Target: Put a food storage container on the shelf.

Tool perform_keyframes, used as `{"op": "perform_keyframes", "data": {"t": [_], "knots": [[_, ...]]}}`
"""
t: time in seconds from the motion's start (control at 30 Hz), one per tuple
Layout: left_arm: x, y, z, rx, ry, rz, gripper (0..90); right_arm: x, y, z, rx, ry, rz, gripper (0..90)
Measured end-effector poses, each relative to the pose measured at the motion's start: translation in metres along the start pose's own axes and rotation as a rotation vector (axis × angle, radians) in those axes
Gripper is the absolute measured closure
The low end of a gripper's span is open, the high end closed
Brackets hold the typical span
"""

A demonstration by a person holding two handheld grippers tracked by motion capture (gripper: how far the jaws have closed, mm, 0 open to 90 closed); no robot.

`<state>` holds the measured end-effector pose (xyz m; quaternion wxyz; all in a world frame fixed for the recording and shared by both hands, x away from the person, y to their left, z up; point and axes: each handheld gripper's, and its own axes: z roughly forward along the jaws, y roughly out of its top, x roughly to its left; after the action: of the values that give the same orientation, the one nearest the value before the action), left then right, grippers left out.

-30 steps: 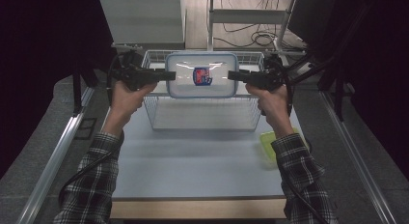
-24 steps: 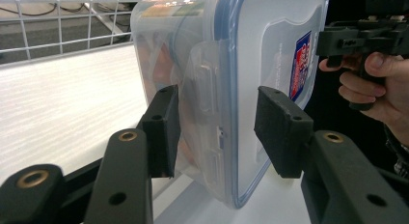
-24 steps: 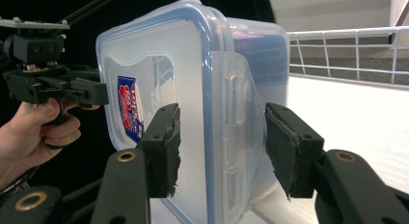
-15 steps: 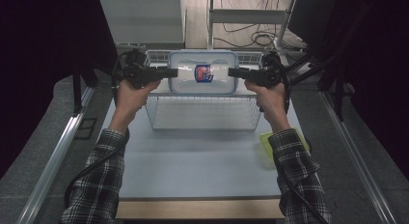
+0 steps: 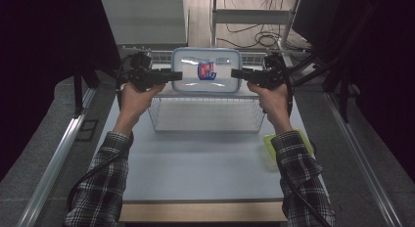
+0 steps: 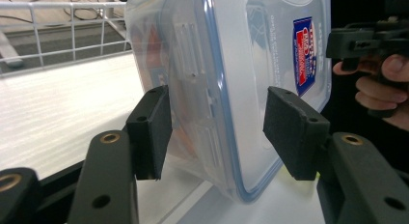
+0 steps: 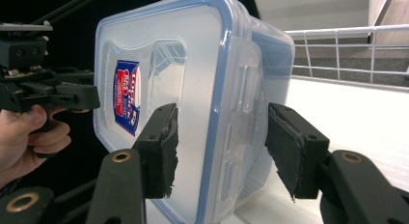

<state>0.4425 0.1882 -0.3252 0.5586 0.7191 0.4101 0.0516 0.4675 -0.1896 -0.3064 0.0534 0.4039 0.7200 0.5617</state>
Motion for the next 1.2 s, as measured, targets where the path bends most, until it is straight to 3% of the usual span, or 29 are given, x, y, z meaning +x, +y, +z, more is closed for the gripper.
{"op": "perform_keyframes", "data": {"t": [0.1, 0.2, 0.23, 0.27, 0.37, 0.47, 0.6, 0.73, 0.87, 0.97, 1.0, 1.2], "knots": [[0.001, 0.000, 0.000, 0.007, -0.008, -0.004, 44.0, 0.000, 0.001, 0.001, 0.009, -0.011, 0.002, 45.2], [0.002, 0.000, -0.001, 0.016, 0.009, 0.011, 44.3, 0.002, 0.000, 0.003, 0.048, -0.071, -0.041, 45.3], [0.002, -0.001, 0.001, 0.036, 0.016, 0.017, 46.5, 0.002, -0.001, 0.004, 0.057, -0.073, -0.045, 46.8], [0.003, -0.001, 0.002, 0.021, 0.026, 0.004, 42.5, 0.003, -0.004, 0.007, 0.072, -0.064, -0.032, 45.6], [0.008, 0.000, 0.002, 0.022, 0.004, -0.017, 43.6, -0.002, -0.005, 0.008, 0.038, -0.043, 0.022, 47.2], [0.008, 0.002, 0.002, 0.029, 0.008, -0.005, 43.5, -0.003, -0.004, 0.007, 0.042, -0.040, 0.020, 47.5], [0.008, 0.004, 0.002, 0.008, 0.051, -0.002, 43.0, -0.001, -0.002, 0.005, 0.025, -0.089, 0.003, 48.7], [0.008, 0.006, 0.003, 0.003, 0.076, -0.009, 41.2, 0.000, -0.001, 0.007, 0.011, -0.107, 0.009, 50.1], [0.003, 0.011, 0.003, -0.003, 0.149, 0.023, 42.0, 0.001, 0.001, 0.009, -0.009, -0.138, 0.013, 50.6], [-0.002, 0.012, 0.003, 0.001, 0.193, 0.079, 40.1, 0.002, 0.002, 0.010, -0.008, -0.151, 0.009, 49.1], [-0.005, 0.012, 0.001, 0.003, 0.199, 0.100, 38.3, 0.003, 0.002, 0.009, -0.011, -0.151, 0.006, 47.4], [-0.014, 0.007, -0.008, 0.002, 0.177, 0.131, 30.3, 0.008, -0.004, -0.002, -0.029, -0.114, -0.019, 39.1]]}}
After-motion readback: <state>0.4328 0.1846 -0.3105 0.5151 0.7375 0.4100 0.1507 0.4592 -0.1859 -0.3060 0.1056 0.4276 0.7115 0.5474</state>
